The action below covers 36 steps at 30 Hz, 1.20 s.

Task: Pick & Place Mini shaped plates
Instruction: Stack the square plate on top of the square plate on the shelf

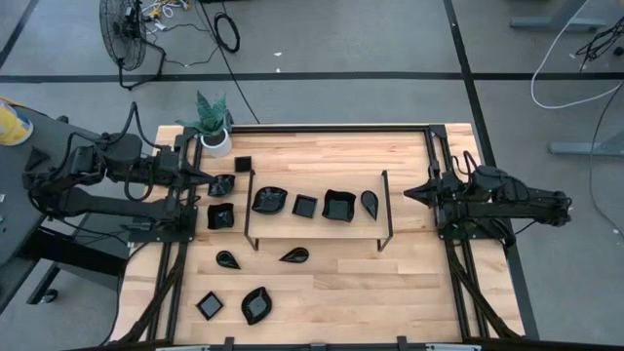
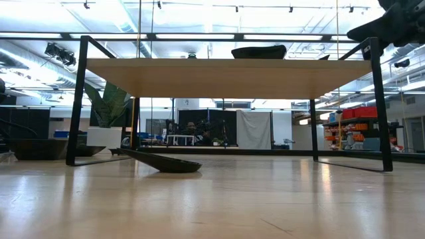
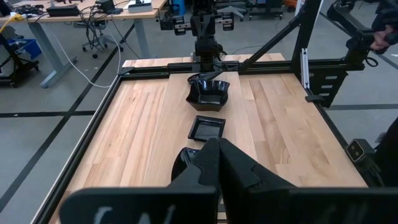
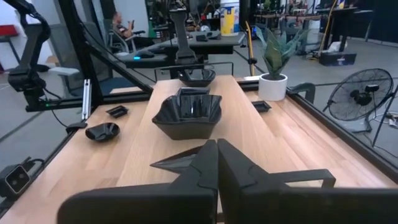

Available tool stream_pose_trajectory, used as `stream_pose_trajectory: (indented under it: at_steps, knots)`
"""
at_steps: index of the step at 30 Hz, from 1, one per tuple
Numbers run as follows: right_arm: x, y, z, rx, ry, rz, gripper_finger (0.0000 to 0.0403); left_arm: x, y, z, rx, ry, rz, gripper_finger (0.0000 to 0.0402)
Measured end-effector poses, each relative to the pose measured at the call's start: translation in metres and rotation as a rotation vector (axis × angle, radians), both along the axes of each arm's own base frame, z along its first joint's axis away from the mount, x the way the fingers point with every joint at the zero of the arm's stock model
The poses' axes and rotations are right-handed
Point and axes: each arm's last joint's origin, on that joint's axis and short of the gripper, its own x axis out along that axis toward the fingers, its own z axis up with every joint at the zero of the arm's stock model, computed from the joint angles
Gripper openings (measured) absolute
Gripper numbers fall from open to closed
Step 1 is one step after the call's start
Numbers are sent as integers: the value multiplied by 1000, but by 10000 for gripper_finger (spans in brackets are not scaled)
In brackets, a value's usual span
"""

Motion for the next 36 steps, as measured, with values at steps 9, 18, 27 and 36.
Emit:
stream_pose_trajectory:
  at_steps: [9,18,27,36]
  knots:
    - [0,0,0,4,-4,2,0,0,0,0,0,0,0,3]
    - [0,0,1,65,-17,2,16,0,0,0,0,0,0,3]
    - [0,0,1,13,-15,7,25,0,0,0,0,0,0,3]
    - [1,0,7,21,-74,6,23,0,0,0,0,0,0,3]
